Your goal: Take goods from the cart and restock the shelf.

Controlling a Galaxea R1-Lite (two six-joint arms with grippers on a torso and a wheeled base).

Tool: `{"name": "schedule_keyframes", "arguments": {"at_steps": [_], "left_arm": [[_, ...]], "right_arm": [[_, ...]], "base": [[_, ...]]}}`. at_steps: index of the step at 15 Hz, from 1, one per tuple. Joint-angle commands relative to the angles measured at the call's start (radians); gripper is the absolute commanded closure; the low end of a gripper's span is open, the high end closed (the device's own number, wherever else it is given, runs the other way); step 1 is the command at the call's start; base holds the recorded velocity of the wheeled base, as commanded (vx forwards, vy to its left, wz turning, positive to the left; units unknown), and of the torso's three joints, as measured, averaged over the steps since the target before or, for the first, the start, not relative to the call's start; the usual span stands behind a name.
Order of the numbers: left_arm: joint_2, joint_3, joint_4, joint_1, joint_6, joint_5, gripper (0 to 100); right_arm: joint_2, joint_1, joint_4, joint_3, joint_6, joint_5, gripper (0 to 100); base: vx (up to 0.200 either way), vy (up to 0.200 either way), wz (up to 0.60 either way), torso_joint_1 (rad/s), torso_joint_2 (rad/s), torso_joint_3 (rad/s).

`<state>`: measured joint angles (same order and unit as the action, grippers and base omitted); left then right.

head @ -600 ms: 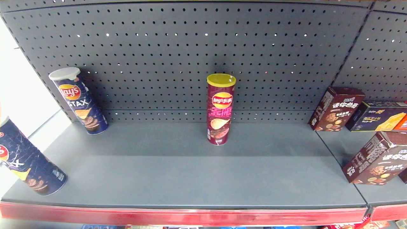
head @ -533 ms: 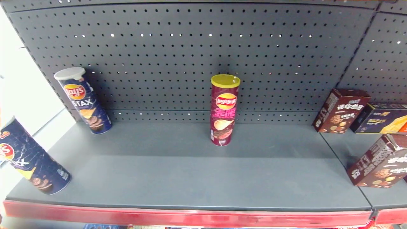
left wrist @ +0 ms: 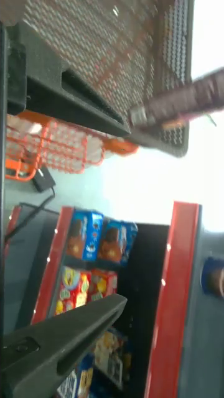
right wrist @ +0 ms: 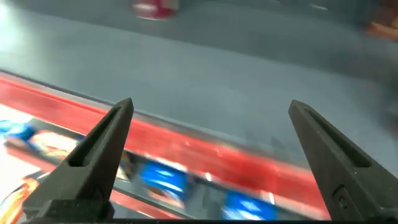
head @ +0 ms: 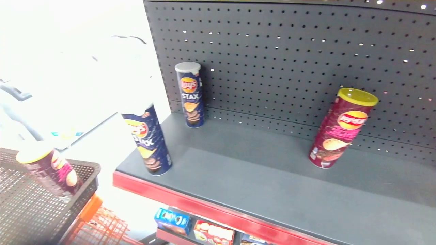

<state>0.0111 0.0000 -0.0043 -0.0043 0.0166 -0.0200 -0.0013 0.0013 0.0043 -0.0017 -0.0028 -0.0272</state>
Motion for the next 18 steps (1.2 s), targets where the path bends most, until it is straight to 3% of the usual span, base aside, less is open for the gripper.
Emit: {"name": "schedule_keyframes", "arguments": {"at_steps": [1, 8, 11, 12, 13, 14, 15, 17, 18], "left_arm": [[0.000, 0.000, 0.000, 0.000, 0.000, 0.000, 0], [0.000, -0.018, -0.003, 0.000, 0.002, -0.006, 0], [0.084, -0.124, 0.058, -0.017, -0.004, -0.012, 0], [0.222, -0.229, 0.079, -0.040, -0.015, -0.008, 0], [0.293, -0.264, 0.079, -0.122, -0.023, 0.055, 0], [0.313, -0.268, 0.079, -0.137, -0.026, 0.092, 0], [0.388, -0.279, 0.075, -0.181, -0.035, 0.209, 0], [0.495, -0.301, 0.072, -0.089, -0.041, 0.210, 0], [0.576, -0.327, 0.072, -0.069, -0.075, 0.213, 0]], "right_arm": [[0.001, 0.000, 0.000, 0.000, 0.000, 0.000, 0], [0.001, 0.000, 0.000, 0.000, 0.000, 0.000, 0], [0.001, 0.000, 0.000, 0.000, 0.000, 0.000, 0], [0.001, 0.000, 0.000, 0.000, 0.000, 0.000, 0], [0.001, 0.000, 0.000, 0.000, 0.000, 0.000, 0], [0.001, 0.000, 0.000, 0.000, 0.000, 0.000, 0], [0.001, 0.000, 0.000, 0.000, 0.000, 0.000, 0], [0.001, 0.000, 0.000, 0.000, 0.000, 0.000, 0], [0.001, 0.000, 0.000, 0.000, 0.000, 0.000, 0]], "base": [[0.000, 0.000, 0.60, 0.002, 0.00, -0.002], [0.000, 0.000, 0.00, 0.000, 0.00, 0.000], [0.000, 0.000, 0.00, 0.000, 0.00, 0.000], [0.000, 0.000, 0.00, 0.000, 0.00, 0.000], [0.000, 0.000, 0.00, 0.000, 0.00, 0.000], [0.000, 0.000, 0.00, 0.000, 0.00, 0.000], [0.000, 0.000, 0.00, 0.000, 0.00, 0.000], [0.000, 0.000, 0.00, 0.000, 0.00, 0.000], [0.000, 0.000, 0.00, 0.000, 0.00, 0.000]]}}
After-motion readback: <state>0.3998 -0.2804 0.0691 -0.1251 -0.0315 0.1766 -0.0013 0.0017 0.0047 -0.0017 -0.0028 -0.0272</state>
